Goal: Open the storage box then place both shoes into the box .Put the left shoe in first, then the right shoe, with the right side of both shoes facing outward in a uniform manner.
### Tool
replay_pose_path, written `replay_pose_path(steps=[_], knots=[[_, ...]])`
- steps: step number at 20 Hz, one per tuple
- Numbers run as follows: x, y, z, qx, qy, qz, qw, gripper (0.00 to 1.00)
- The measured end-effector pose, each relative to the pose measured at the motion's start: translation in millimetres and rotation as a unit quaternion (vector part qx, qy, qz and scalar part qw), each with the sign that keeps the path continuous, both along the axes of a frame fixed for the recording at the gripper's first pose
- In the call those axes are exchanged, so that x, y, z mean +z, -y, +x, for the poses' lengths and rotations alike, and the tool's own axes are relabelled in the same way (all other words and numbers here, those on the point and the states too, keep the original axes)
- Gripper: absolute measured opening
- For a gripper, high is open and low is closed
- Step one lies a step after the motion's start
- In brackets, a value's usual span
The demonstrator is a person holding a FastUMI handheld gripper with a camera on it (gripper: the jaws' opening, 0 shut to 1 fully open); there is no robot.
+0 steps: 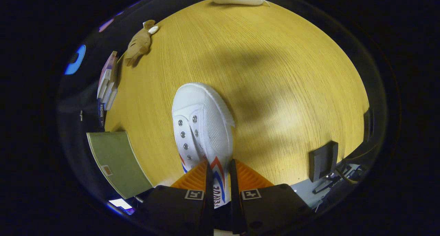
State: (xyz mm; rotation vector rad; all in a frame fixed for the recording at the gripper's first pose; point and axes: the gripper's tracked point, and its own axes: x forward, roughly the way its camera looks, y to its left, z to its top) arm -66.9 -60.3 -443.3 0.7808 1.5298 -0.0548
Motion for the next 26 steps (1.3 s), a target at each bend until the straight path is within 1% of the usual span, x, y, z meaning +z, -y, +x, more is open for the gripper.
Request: replay_pose_path(steps=[3,6,12,15,20,24,26], knots=[[0,-6,2,-0.030,0.009,0.021,0.999,0.25],[-4,-13,2,-0.050,0.029,0.041,0.998,0.25],[-11,-18,5,-0.055,0.075,0.089,0.992,0.24],[-11,-14,6,-0.045,0.099,0.116,0.987,0.24],[-18,-7,14,-0.007,0.128,0.142,0.982,0.24],[-25,-15,11,0.006,0.126,0.172,0.977,0.24],[-24,-14,9,0.020,0.117,0.172,0.978,0.24]])
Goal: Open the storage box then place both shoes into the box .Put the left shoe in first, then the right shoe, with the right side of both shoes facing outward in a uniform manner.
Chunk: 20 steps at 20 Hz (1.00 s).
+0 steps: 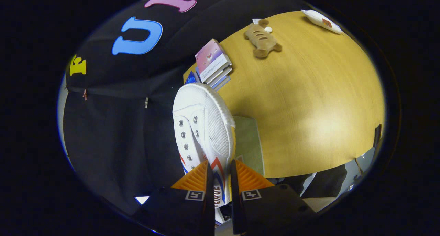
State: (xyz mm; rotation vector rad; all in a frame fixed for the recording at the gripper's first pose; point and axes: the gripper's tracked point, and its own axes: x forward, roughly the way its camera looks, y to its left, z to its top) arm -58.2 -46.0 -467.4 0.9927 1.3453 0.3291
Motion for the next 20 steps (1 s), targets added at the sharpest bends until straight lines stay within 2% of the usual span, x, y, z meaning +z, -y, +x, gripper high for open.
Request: replay_pose_path(steps=[8,11,13,14,15,18,20], knots=[[5,17,-1,0.079,-0.025,-0.066,0.994,0.24],[-13,-1,-15,0.095,-0.035,-0.087,0.991,0.25],[-4,-8,-10,0.085,-0.035,-0.058,0.994,0.35],[9,-18,-9,0.071,-0.037,-0.025,0.996,0.46],[16,-19,-2,0.061,-0.037,-0.006,0.997,0.46],[11,-12,-1,0.059,-0.030,-0.018,0.998,0.99],[10,-10,-5,0.051,-0.033,-0.015,0.998,0.99]])
